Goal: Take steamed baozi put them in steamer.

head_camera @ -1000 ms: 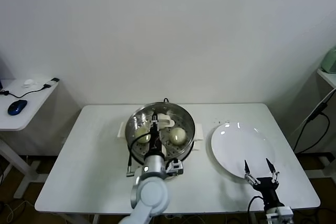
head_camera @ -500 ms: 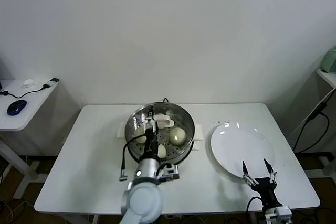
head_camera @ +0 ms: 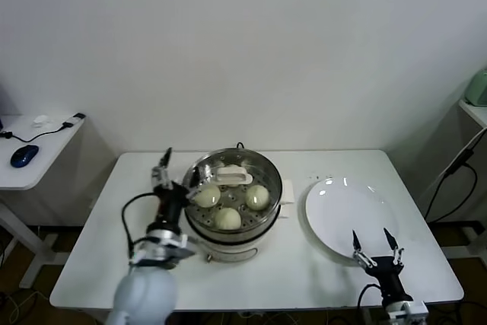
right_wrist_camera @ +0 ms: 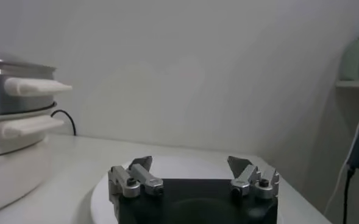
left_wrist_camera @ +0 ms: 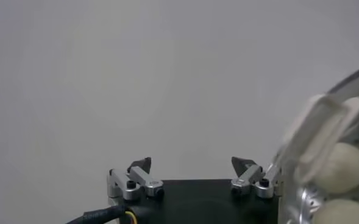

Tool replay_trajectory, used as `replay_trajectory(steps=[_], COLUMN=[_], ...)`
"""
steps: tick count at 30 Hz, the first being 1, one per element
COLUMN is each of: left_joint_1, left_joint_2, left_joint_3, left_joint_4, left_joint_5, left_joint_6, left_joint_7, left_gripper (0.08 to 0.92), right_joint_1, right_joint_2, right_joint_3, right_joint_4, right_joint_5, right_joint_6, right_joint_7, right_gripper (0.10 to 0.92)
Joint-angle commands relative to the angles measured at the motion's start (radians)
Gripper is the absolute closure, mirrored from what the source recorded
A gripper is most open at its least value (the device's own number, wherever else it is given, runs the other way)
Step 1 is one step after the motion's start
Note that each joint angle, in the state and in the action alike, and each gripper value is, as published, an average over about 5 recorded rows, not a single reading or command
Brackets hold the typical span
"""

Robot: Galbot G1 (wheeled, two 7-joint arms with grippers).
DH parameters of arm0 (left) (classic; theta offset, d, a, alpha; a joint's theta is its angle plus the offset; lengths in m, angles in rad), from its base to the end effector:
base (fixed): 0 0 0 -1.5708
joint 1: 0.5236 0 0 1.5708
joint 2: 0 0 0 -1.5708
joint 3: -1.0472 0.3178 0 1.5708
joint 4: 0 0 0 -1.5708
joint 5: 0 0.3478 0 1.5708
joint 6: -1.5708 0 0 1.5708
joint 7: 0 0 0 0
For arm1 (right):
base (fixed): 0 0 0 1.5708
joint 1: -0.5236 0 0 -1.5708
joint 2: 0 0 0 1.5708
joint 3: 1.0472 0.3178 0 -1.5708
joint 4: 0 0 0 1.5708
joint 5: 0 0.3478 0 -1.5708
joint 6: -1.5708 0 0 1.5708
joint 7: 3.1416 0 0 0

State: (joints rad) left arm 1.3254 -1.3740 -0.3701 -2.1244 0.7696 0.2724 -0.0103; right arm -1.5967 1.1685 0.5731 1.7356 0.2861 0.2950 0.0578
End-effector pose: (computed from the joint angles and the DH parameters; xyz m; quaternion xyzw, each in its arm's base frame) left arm 0.2424 -0.0180 -0.2160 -0.0096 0.9034 0.4269 0.0403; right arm 0.1704 -0.1177 -0.3779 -0.0001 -0.9978 0.0539 0.0396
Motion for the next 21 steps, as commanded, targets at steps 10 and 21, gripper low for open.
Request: replay_trajectory(steps=[10,21], left_joint_1=[0.137,0.16], left_joint_2=[0.152,0.13], left_joint_3=[-0.416,-0.309], left_joint_4=[0.179,0.431], left_joint_5=[-1.118,-1.055], left_joint_6=[-0.307,-0.44], left_joint_7=[-0.017,0.014], left_gripper=[0.177,0.177], right_joint_1=[0.004,0.003], right_joint_2=[-0.016,-0.018], right_joint_3=[-0.02,-0.022], right_joint_4=[-0.004,-0.016], right_joint_5=[0.06,0.081], right_joint_6=[0.086,0.075], right_joint_7=[0.011,0.011], right_gripper=[0.203,0.203])
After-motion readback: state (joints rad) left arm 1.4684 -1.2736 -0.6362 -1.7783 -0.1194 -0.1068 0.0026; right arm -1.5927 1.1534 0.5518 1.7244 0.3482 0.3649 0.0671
